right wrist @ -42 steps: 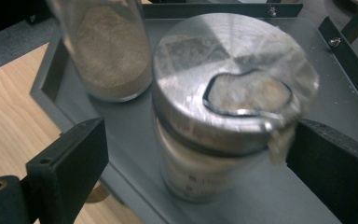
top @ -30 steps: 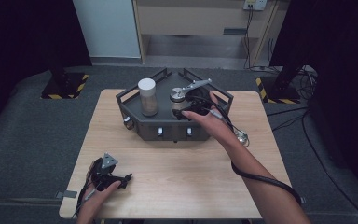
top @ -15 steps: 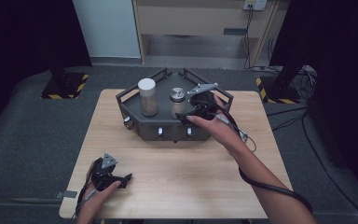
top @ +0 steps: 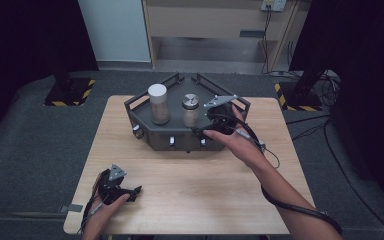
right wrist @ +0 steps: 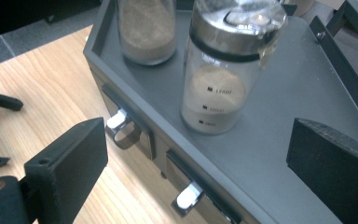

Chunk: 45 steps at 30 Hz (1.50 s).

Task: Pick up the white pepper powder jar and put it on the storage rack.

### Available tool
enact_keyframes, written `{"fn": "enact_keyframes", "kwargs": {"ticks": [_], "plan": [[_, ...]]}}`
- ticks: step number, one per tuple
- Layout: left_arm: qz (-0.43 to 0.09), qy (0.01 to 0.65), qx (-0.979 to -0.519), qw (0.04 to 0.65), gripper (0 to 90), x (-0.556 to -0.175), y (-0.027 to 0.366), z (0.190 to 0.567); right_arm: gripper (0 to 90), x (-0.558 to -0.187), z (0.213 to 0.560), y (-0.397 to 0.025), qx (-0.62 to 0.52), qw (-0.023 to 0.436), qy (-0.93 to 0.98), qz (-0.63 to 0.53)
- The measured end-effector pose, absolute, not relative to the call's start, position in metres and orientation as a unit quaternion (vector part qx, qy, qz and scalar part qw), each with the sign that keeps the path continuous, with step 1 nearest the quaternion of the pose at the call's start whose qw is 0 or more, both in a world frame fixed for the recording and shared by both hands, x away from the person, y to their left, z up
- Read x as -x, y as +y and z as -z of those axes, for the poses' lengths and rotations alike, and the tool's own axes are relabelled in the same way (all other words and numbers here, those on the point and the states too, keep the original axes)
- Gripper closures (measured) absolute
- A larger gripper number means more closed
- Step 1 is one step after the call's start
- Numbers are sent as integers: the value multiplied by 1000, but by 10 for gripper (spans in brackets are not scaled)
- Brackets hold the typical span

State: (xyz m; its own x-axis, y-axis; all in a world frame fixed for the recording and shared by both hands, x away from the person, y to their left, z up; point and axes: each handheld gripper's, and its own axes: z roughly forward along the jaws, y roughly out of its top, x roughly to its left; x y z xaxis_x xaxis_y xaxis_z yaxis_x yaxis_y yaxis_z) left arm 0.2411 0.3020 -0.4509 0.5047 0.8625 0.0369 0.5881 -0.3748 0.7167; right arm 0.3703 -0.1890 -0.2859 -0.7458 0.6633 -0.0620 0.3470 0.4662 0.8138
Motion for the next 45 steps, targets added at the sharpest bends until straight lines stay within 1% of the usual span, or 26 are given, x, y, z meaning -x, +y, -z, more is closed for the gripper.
{"fn": "enact_keyframes", "kwargs": {"ticks": [45], "plan": [[-209,452,-802,329,0,-241,302,451,58,-357,312,-205,-304,174,845,-404]]}}
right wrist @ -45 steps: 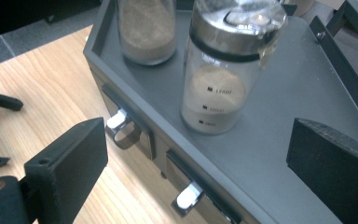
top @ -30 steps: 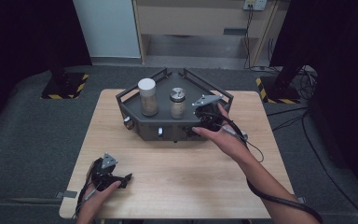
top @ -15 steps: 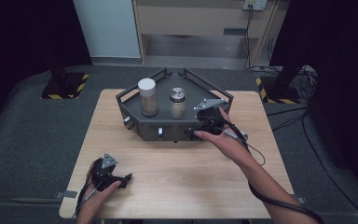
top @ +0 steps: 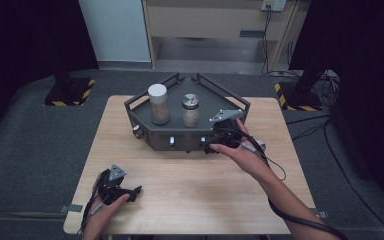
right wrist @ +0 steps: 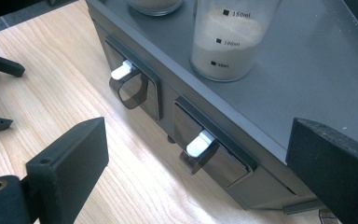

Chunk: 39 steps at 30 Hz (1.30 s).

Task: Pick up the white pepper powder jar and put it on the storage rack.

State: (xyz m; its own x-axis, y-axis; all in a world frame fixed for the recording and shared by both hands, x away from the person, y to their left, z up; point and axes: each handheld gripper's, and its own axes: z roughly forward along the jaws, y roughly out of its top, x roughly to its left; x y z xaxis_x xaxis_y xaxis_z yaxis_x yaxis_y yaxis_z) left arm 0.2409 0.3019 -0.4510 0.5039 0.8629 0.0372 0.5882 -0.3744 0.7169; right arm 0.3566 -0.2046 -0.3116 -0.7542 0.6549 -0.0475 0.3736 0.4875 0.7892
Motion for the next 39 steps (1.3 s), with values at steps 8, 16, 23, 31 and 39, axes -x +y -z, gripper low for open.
{"fn": "enact_keyframes", "kwargs": {"ticks": [8,16,23,31,39], "plan": [[-209,452,-802,329,0,-241,302,451,58,-356,314,-210,-309,172,844,-404],[-209,452,-802,329,0,-241,302,451,58,-355,317,-217,-312,171,843,-403],[-209,452,-802,329,0,-241,302,451,57,-353,317,-223,-315,171,843,-401],[-209,452,-802,329,0,-241,302,451,55,-352,318,-231,-319,175,842,-398],[-209,452,-802,329,0,-241,302,451,53,-352,317,-239,-317,177,842,-398]]}}
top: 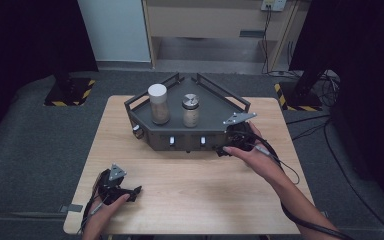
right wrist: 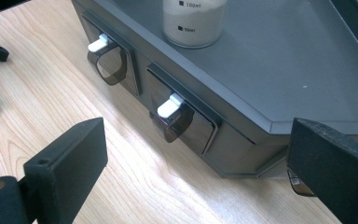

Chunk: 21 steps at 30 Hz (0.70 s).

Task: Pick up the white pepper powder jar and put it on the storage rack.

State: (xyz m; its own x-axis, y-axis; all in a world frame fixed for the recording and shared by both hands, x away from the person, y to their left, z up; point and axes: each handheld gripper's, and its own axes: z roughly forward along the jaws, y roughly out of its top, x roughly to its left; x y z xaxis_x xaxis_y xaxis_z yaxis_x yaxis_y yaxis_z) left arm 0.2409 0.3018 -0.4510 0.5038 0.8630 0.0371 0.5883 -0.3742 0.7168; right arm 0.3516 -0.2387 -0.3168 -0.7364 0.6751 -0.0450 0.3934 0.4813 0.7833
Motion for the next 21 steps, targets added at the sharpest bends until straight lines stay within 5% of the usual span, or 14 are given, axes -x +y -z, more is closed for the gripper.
{"fn": "enact_keyframes", "kwargs": {"ticks": [21], "plan": [[-209,452,-802,329,0,-241,302,451,50,-349,317,-262,-336,188,836,-391]]}}
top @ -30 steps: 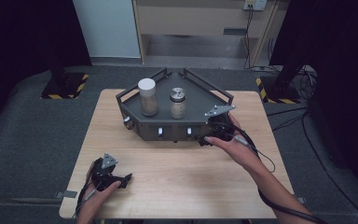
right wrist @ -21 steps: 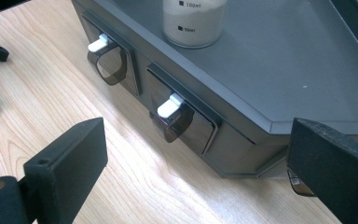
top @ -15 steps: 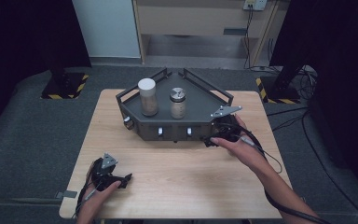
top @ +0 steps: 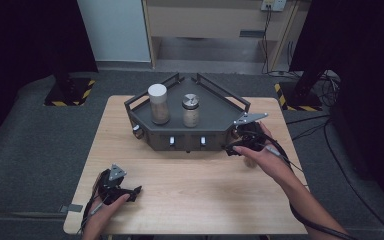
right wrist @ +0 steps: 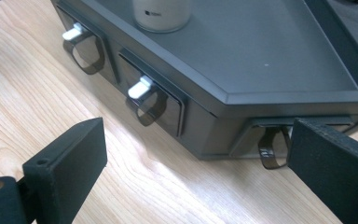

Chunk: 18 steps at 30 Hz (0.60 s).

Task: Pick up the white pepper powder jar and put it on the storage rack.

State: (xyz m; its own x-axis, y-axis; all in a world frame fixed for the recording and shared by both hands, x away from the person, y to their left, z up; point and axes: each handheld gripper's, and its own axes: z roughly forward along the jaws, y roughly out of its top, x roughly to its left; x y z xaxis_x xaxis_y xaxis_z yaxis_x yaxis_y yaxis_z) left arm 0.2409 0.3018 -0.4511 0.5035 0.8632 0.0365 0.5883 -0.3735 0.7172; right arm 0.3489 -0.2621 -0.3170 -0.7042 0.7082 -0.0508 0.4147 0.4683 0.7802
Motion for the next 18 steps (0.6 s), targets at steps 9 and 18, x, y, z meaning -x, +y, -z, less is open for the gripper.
{"fn": "enact_keyframes", "kwargs": {"ticks": [9,18], "plan": [[-209,452,-802,329,0,-241,302,451,48,-347,317,-276,-348,193,831,-389],[-209,452,-802,329,0,-241,302,451,40,-347,318,-287,-359,197,828,-383]]}}
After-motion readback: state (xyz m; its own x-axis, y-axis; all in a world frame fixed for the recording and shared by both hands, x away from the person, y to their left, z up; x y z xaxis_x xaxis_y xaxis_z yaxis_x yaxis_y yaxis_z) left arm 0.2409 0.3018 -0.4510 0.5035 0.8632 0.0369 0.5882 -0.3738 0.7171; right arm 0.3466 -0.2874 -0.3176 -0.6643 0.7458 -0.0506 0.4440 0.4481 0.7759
